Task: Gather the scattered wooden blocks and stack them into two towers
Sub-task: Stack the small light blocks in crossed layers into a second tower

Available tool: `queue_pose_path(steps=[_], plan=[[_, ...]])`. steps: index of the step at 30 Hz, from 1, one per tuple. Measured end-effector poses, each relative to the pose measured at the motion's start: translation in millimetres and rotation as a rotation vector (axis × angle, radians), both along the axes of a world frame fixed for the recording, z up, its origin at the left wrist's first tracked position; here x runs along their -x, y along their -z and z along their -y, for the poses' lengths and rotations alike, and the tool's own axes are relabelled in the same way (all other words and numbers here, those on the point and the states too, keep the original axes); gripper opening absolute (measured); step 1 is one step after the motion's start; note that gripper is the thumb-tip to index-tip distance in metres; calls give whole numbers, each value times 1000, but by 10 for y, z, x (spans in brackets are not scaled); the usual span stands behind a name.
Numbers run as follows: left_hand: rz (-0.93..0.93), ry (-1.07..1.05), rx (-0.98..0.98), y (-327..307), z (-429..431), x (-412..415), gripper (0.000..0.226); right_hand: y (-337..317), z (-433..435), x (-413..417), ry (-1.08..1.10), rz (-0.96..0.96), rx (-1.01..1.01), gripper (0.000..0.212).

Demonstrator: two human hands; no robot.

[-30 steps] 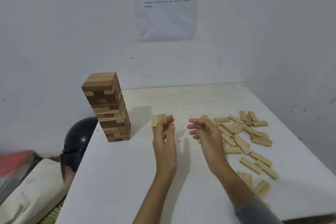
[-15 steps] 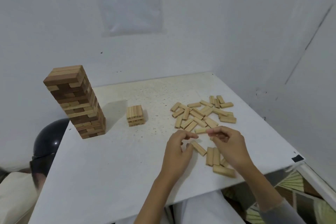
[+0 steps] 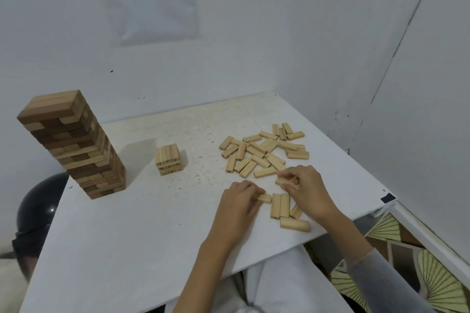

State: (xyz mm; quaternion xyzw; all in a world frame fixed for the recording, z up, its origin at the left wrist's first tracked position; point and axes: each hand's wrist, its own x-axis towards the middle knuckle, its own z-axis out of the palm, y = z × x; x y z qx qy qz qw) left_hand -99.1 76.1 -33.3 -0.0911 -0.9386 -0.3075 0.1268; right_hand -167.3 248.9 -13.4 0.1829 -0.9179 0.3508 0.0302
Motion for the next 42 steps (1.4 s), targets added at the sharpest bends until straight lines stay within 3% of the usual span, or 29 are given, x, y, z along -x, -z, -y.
queue_pose_path(steps=[5,9,15,23,33,38,42], plan=[[-1,-122,-88,-48,9,-10,28,-68,-42,-36,47,21,187,29],[50,-185,-340,-56,-78,-25,33,-176,-143,-89,86,130,331,29],[55,-93,-547,-72,-255,15,27,-206,-331,-124,61,240,147,11],[47,-84,-604,-123,-362,86,22,-153,-389,-212,34,311,-151,53],[39,-110,-661,-100,-385,60,24,-147,-348,-250,65,332,31,49],[12,-155,-678,-64,-305,88,27,-203,-228,-222,123,229,316,19],[4,-188,-693,-81,-215,80,25,-223,-41,-195,74,235,437,10]])
